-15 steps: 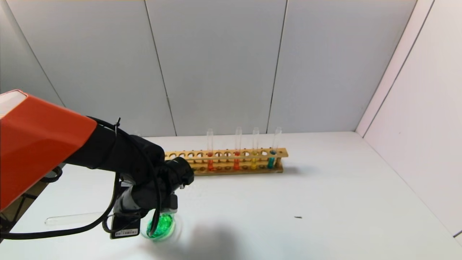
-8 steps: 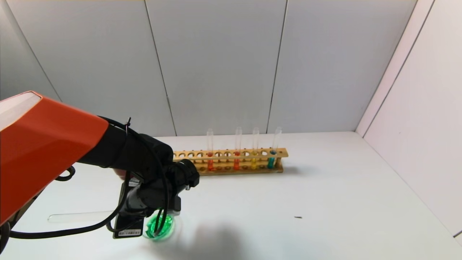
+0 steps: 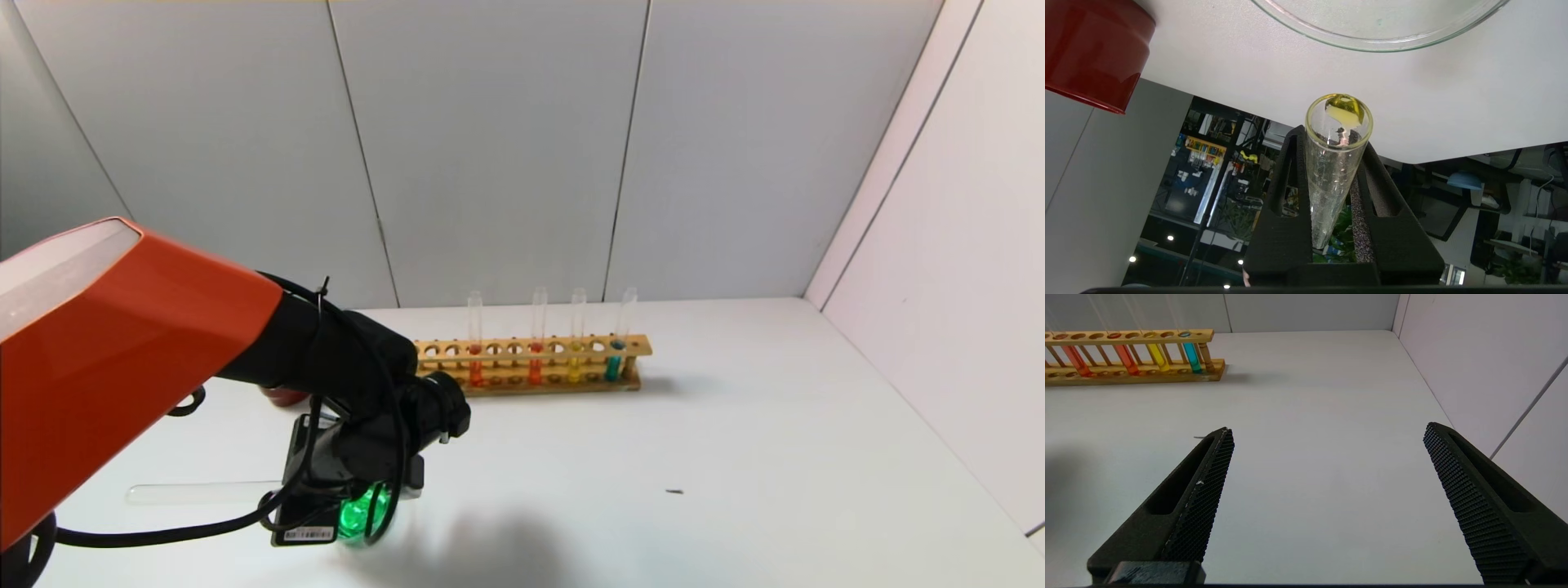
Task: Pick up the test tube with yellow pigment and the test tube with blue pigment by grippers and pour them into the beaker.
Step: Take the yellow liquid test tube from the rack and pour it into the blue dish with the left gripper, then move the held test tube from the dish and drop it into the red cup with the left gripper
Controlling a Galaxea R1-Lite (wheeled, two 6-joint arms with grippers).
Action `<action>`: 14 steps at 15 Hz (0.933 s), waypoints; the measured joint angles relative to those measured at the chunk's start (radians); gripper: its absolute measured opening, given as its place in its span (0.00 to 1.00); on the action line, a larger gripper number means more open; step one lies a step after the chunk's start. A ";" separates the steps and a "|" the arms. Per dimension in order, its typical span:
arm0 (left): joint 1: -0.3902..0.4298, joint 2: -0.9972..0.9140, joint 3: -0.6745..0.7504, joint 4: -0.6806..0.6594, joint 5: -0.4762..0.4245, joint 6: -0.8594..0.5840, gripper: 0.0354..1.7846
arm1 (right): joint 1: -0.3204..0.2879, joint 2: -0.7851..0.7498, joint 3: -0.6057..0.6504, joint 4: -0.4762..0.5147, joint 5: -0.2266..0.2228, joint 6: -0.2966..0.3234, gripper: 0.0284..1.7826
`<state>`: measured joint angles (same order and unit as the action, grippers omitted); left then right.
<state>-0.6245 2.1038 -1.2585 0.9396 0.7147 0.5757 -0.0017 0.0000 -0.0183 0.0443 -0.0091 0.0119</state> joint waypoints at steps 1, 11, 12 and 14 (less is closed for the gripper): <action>-0.007 0.009 -0.005 0.006 0.000 -0.002 0.16 | 0.000 0.000 0.000 0.000 0.000 0.000 0.95; -0.015 0.010 -0.011 0.042 0.000 -0.008 0.16 | 0.000 0.000 0.000 0.000 0.000 0.000 0.95; -0.014 -0.003 -0.010 0.042 0.000 -0.009 0.16 | 0.000 0.000 0.000 0.000 0.000 0.001 0.95; -0.013 -0.046 -0.007 0.040 -0.009 -0.014 0.16 | 0.000 0.000 0.000 0.000 0.001 0.001 0.95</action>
<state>-0.6374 2.0574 -1.2651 0.9800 0.7055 0.5617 -0.0017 0.0000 -0.0183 0.0443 -0.0085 0.0128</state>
